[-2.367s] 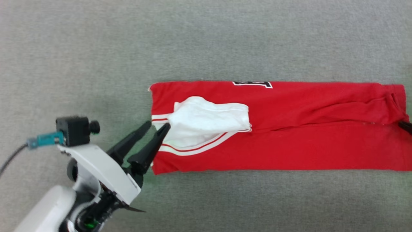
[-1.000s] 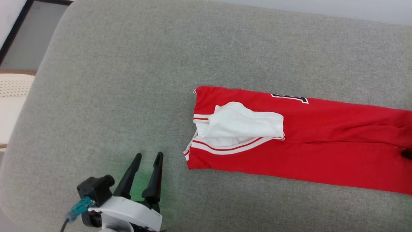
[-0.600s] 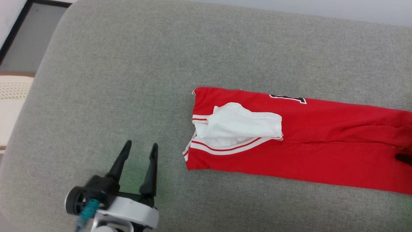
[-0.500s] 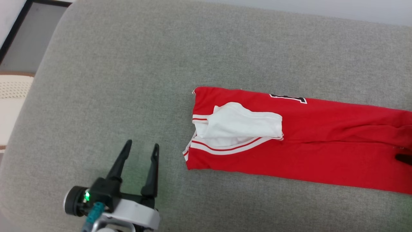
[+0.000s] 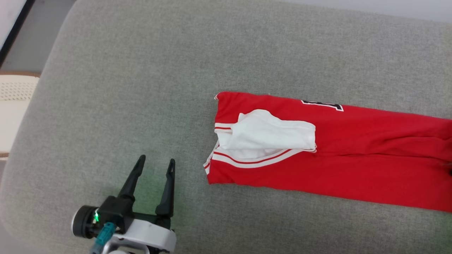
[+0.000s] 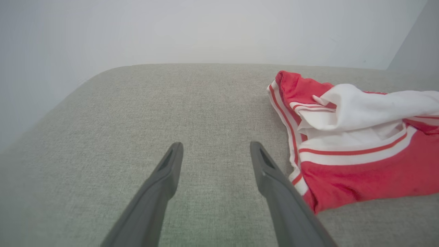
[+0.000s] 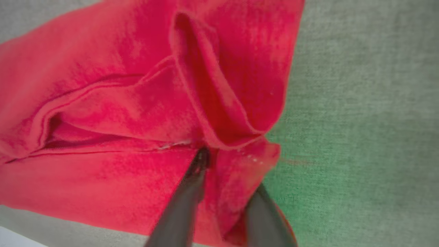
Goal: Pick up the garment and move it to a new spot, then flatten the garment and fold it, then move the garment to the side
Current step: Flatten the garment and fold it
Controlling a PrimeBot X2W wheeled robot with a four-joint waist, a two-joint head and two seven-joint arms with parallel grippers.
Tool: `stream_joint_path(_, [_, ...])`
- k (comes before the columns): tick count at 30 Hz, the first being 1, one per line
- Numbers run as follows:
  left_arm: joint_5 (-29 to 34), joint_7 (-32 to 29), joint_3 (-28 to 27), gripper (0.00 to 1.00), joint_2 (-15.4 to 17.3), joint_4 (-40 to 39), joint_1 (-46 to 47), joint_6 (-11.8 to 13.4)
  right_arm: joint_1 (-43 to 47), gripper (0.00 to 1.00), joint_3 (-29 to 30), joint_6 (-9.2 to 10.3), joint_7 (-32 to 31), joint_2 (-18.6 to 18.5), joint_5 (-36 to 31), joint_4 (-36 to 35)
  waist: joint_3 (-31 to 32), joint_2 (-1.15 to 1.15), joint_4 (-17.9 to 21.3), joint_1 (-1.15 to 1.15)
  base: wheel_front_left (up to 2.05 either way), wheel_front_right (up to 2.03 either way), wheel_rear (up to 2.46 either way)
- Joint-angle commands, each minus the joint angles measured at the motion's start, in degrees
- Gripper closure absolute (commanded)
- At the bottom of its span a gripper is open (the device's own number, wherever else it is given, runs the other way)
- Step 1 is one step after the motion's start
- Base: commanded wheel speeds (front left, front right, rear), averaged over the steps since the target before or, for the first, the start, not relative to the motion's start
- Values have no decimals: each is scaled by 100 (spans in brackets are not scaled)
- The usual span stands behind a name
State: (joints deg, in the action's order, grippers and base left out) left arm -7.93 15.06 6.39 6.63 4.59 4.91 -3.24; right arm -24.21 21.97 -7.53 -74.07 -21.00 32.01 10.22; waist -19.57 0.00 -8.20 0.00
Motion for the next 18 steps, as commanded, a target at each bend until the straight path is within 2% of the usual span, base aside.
stream_joint_path(1, [42, 11, -69, 0, -53, 12, 46, -88, 9, 100, -30, 9, -68, 215, -46, 49, -17, 0, -5, 0, 0, 0, 0])
stream_joint_path(10, [186, 11, -260, 0, -153, 14, 23, -230, -133, 100, 263, 9, -51, 214, -166, -162, 28, 0, 87, 0, 0, 0, 0])
stream_joint_path(18, [265, 11, -449, 0, -186, -101, -29, -317, -248, 100, 620, 9, 152, -45, -231, -163, -2, 0, 286, 0, 0, 0, 0])
